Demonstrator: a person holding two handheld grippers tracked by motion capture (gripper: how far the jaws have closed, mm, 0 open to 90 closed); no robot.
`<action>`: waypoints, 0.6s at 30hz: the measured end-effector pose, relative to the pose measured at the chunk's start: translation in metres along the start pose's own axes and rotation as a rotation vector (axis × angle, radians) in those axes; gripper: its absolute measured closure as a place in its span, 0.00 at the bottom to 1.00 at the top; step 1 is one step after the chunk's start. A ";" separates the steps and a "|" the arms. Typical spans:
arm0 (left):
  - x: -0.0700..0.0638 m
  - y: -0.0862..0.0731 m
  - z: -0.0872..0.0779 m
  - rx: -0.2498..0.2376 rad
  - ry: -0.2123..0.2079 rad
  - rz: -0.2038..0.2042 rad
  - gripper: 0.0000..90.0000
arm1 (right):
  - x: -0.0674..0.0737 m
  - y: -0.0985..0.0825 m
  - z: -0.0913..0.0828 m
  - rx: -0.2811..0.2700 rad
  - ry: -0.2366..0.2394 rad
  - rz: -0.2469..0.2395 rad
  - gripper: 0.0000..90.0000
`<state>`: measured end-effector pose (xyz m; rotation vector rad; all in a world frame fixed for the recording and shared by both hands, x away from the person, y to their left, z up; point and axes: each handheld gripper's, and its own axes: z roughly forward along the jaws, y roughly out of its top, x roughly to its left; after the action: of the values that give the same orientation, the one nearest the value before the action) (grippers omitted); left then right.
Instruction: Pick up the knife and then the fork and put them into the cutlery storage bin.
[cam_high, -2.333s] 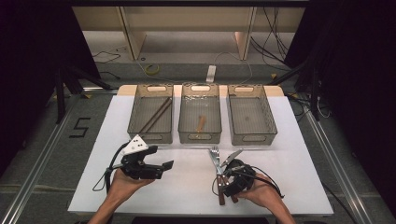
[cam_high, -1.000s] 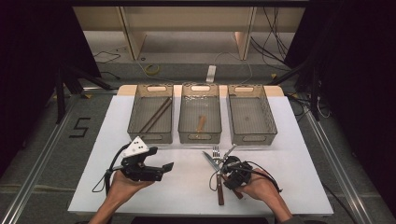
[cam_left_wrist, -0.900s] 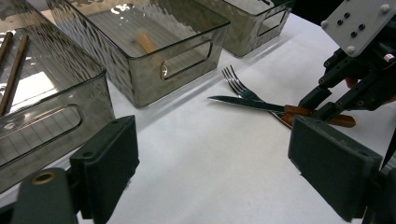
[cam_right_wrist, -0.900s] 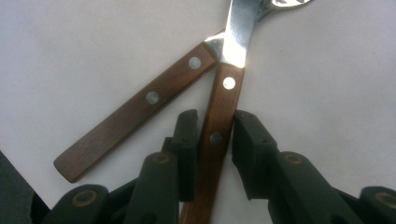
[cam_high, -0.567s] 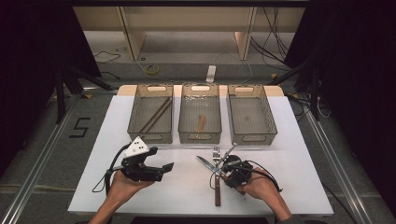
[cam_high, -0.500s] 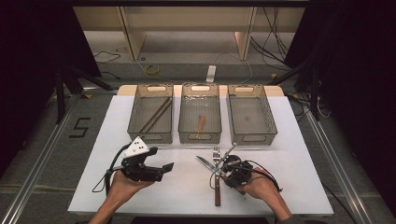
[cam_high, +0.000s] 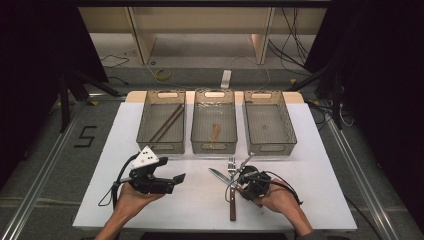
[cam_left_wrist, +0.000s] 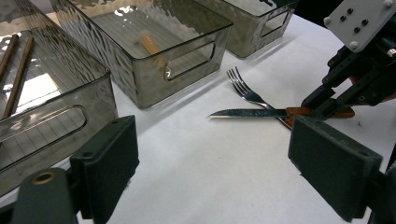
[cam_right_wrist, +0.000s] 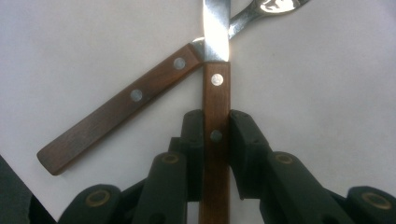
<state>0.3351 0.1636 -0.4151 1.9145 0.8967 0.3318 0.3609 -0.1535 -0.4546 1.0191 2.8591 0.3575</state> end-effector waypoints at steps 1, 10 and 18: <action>0.000 0.000 0.000 -0.001 0.000 0.002 0.17 | -0.001 0.000 0.000 -0.004 0.002 0.000 0.85; 0.003 0.000 -0.004 -0.034 -0.015 -0.020 0.17 | -0.007 -0.001 -0.010 -0.043 0.000 0.006 0.86; 0.005 0.001 -0.006 -0.039 -0.013 -0.023 0.17 | -0.013 0.002 -0.018 -0.079 -0.001 0.009 0.86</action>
<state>0.3359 0.1712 -0.4124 1.8671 0.8971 0.3206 0.3693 -0.1641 -0.4363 1.0180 2.8158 0.4664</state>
